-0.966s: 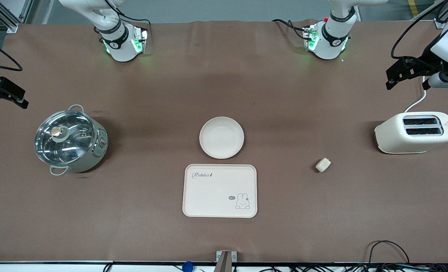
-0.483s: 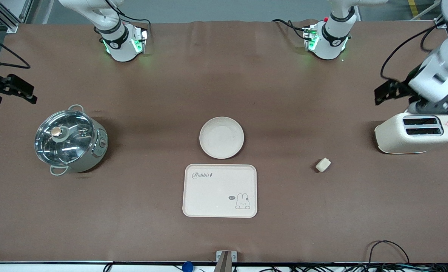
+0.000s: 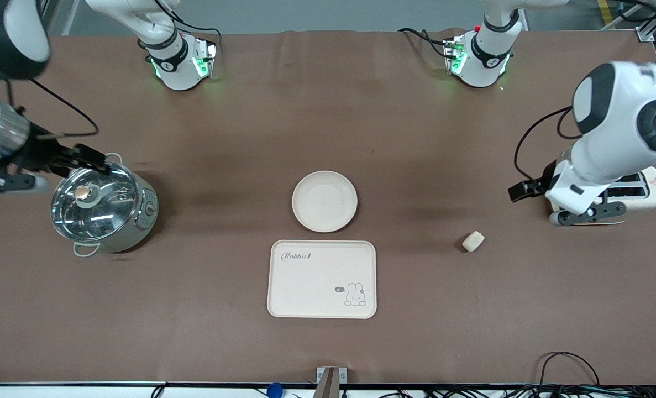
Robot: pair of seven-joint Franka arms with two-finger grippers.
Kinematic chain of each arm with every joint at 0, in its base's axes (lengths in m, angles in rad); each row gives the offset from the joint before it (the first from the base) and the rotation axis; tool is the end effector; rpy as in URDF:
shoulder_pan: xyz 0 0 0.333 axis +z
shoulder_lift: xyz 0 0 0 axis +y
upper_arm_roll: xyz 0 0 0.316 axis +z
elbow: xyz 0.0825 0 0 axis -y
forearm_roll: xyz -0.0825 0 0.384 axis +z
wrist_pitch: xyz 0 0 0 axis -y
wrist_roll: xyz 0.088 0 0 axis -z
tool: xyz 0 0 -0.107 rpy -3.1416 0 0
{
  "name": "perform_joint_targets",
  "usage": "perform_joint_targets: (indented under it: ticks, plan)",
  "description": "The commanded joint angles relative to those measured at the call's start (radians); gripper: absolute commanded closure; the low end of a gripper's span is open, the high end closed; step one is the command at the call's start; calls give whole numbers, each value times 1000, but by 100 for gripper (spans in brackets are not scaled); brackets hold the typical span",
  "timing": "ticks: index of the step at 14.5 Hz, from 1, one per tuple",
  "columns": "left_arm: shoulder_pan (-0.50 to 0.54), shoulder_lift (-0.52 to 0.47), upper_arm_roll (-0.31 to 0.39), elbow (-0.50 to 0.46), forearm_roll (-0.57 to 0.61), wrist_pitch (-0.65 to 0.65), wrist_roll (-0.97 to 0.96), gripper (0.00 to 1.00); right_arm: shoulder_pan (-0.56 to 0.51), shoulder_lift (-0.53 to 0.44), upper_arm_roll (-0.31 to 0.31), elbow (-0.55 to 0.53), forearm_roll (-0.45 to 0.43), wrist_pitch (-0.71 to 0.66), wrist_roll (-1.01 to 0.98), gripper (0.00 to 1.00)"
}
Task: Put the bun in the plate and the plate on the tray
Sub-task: 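Reach the right gripper toward the plate while the left gripper reaches the bun, then grasp the plate rim with the right gripper while the left gripper lifts the bun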
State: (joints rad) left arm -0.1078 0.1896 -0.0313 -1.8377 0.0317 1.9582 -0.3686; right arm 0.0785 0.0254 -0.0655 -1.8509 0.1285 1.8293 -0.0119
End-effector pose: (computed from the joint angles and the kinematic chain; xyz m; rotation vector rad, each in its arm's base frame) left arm 0.5966 -0.0806 0.4198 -3.0824 -0.3355 0.0946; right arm 0.5644 0.0180 0.4996 -3.0190 0.0165 0.0709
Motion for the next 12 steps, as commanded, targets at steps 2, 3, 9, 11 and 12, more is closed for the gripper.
perform_joint_targets:
  ticks: [2,3,9,11,12]
  plan:
    - [-7,120,-4,-12,5,167,-130,0,102,-18,-2,-189,20,216,131,0]
    - [-10,154,-4,-11,5,215,-172,0,124,0,-2,-226,29,272,144,0]
    - [-64,322,-4,40,7,361,-355,0,334,169,-2,-346,232,582,262,0]
    - [-66,379,-4,76,14,386,-389,0,415,228,-3,-341,343,637,268,0]
    - [-66,405,-2,96,17,386,-398,0,437,255,-3,-341,368,675,270,0]
